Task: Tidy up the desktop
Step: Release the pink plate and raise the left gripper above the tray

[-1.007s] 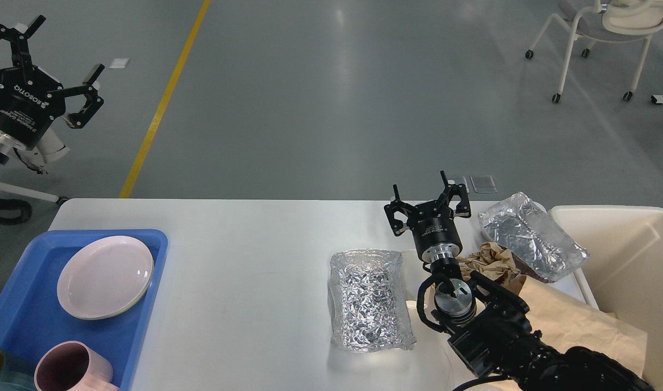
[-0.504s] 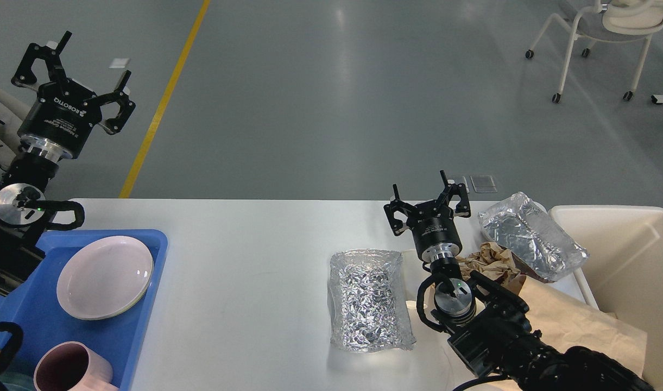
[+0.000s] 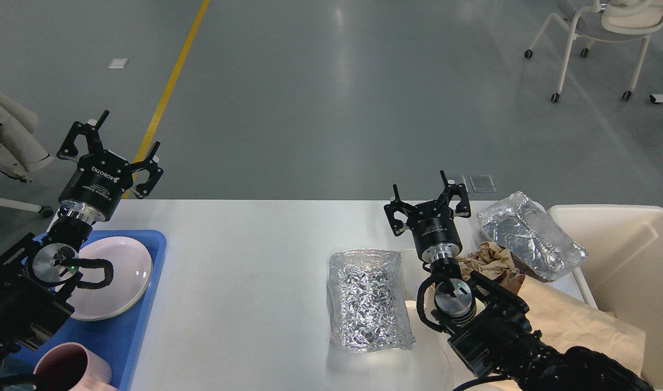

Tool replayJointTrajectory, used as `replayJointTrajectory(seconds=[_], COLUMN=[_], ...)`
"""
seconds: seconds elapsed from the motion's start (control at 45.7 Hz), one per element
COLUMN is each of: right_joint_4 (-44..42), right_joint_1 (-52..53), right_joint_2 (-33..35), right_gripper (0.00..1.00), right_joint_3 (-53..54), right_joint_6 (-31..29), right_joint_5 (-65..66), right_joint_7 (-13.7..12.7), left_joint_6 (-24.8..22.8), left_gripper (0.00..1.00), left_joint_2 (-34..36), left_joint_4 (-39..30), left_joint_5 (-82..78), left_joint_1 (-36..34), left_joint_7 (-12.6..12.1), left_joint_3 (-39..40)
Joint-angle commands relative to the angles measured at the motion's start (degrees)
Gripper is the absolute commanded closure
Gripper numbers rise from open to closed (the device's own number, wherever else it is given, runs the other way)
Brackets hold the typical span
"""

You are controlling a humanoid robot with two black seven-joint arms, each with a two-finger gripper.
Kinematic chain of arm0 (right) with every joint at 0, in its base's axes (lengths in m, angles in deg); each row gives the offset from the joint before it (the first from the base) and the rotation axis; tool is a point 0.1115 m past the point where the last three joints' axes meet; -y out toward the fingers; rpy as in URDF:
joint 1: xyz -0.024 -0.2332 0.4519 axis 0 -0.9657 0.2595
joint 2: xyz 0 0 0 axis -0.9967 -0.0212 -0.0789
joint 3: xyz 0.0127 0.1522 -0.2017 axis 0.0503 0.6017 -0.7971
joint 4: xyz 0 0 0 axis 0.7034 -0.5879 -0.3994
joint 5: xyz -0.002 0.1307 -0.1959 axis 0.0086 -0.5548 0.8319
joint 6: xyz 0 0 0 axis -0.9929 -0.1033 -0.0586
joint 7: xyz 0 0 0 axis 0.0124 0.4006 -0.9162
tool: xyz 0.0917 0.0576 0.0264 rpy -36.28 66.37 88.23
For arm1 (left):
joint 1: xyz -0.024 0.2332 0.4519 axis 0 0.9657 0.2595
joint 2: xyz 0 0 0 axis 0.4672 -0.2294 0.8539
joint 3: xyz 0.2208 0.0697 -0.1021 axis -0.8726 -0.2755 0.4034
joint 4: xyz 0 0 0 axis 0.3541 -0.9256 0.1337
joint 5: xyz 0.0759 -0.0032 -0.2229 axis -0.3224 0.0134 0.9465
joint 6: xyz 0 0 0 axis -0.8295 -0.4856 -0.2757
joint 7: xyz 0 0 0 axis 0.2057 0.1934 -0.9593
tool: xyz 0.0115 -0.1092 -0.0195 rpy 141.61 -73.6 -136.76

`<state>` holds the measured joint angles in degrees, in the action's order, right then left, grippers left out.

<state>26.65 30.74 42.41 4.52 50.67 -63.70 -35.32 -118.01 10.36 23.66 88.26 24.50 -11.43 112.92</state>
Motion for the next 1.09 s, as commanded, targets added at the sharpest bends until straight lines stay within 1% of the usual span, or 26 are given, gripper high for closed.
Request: replayJointTrajectory(seconds=[0.0,0.263,0.438,0.591,1.073], right_joint_4=[0.0,0.0,0.0,0.0,0.0], right_joint_1=[0.1,0.1,0.0,0.0,0.0], right_joint_2=[0.0,0.0,0.0,0.0,0.0], right_gripper=[0.0,0.0,0.0,0.0,0.0], right_joint_3=[0.0,0.0,0.0,0.0,0.0], right_joint_6=[0.0,0.0,0.0,0.0,0.0], right_joint_5=[0.0,0.0,0.0,0.0,0.0], right_joint_7=[0.0,0.0,0.0,0.0,0.0], left_joint_6=[0.0,-0.3,-0.1,-0.1,-1.1], left_gripper=[0.03,0.02,0.01,0.0,0.0], left_joint_2=[-0.2,-0.4,-2.3,-2.4,-2.4], left_joint_4=[0.0,0.0,1.0,1.9,1.8], left_joint_5=[0.2,0.4,0.4,0.5,0.5], left_joint_1=[1.4,3.7,4.8,4.9,6.3], left_joint_7=[0.2,0.3,0.3,0.0,0.3], left_joint_3=[0.0,1.4,2.2,3.6,4.0])
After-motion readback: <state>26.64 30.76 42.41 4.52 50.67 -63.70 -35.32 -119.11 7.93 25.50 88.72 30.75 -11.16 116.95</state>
